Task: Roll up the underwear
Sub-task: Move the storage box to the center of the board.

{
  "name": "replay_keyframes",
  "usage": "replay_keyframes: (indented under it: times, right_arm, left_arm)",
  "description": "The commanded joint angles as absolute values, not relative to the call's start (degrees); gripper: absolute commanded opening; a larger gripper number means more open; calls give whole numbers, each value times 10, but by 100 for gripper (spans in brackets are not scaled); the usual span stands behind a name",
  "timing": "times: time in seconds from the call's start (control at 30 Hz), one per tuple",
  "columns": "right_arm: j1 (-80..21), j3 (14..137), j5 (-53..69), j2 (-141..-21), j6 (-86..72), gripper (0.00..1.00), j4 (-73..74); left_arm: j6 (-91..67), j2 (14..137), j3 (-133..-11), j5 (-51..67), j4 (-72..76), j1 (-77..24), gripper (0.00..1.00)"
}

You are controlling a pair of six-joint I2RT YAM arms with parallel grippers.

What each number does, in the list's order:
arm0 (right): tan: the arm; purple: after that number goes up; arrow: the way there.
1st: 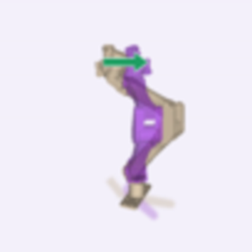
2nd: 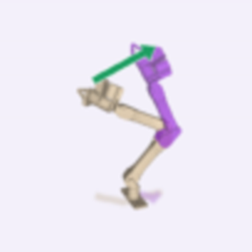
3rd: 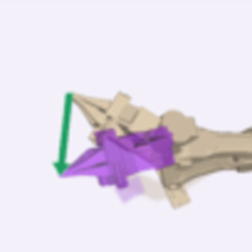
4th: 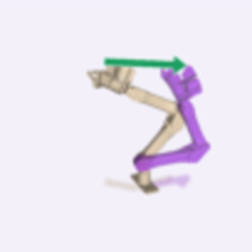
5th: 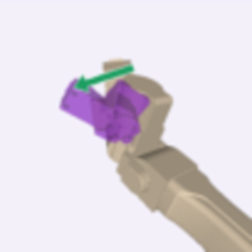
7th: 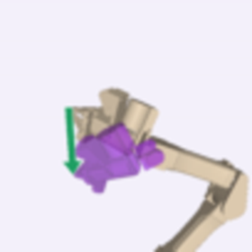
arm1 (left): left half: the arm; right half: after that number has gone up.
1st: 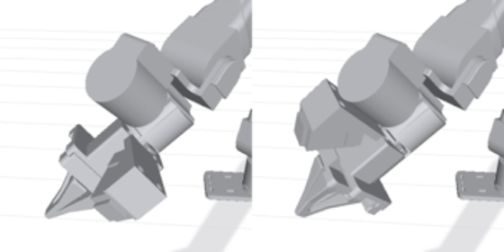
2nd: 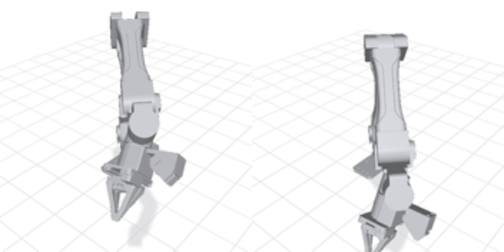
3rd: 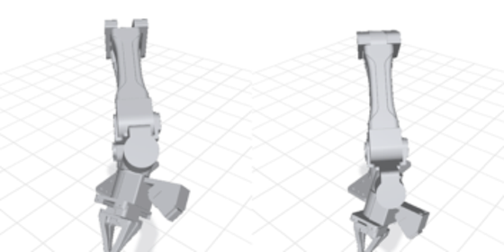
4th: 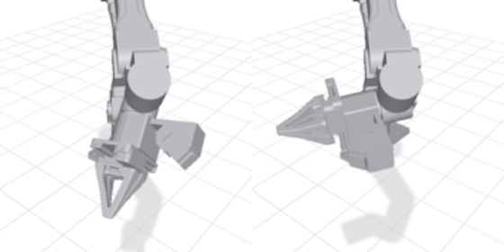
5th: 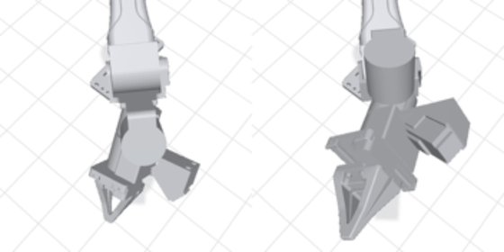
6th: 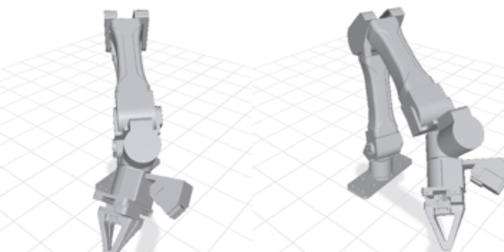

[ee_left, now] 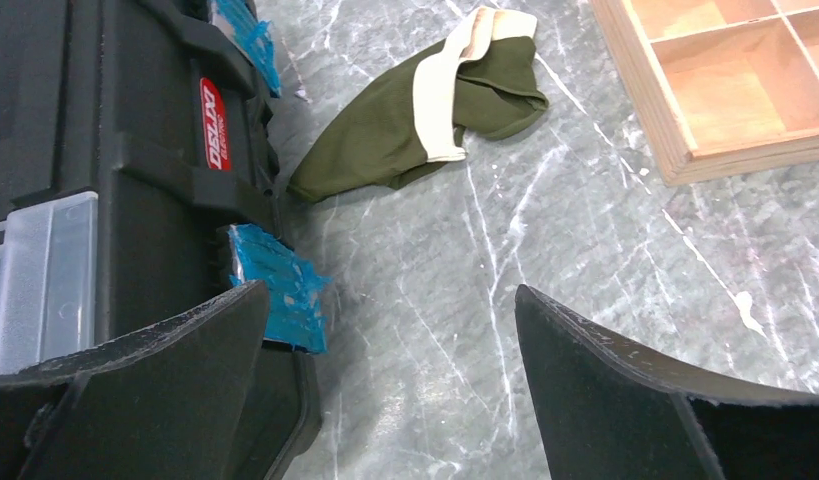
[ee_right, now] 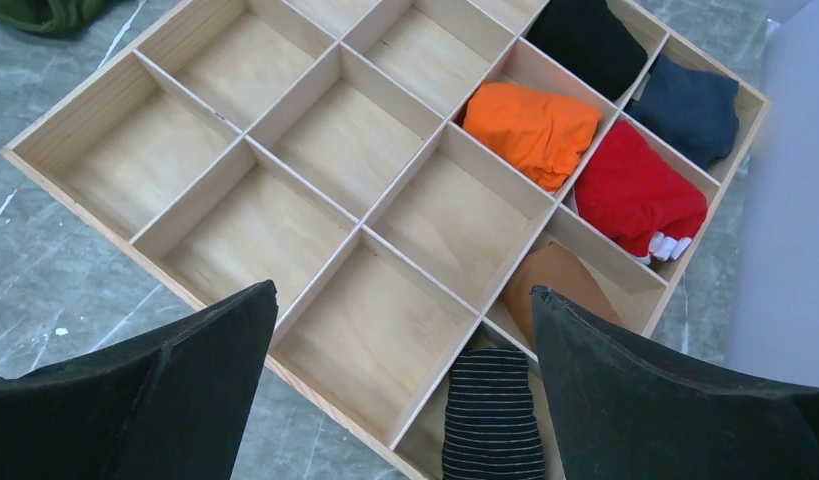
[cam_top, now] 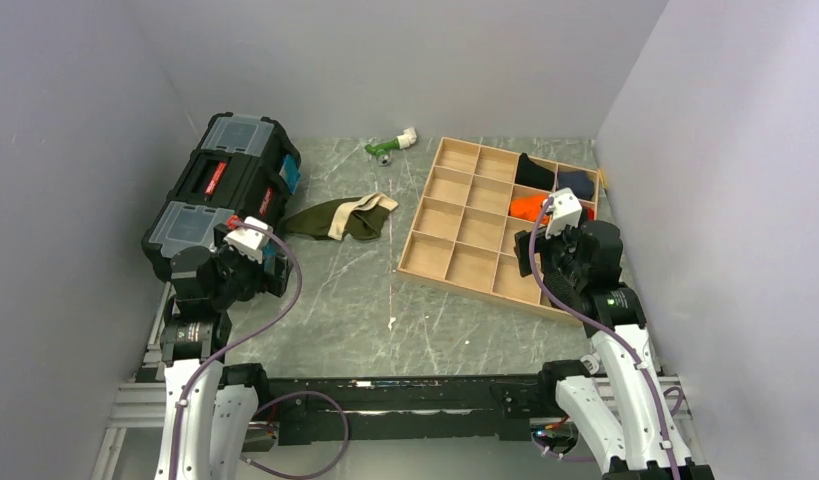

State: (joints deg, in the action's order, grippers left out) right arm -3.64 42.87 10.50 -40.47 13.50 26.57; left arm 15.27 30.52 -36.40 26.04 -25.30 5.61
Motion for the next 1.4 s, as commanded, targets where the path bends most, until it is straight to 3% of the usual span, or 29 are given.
replay_keyframes:
  times: [0.0, 0.43, 0.63, 1.07, 1.37]
  right_arm:
    - [-38, 431, 108, -400, 137, 100, 259]
    - [-40, 428, 125, -409, 141, 100, 259]
    - [-40, 422, 187, -410, 171, 100, 278]
    - [-61, 465, 280, -536, 235, 100, 317]
    - [-146, 470, 176, -628, 206, 88, 281]
  left_arm:
    - [150, 298, -396, 297, -263, 61, 99]
    - [163, 299, -393, 314, -267, 62, 99]
    - [169, 297, -396, 325, -273, 62, 99]
    - [181, 297, -396, 348, -280, 62, 99]
    - [185, 298, -394, 357, -283, 62, 99]
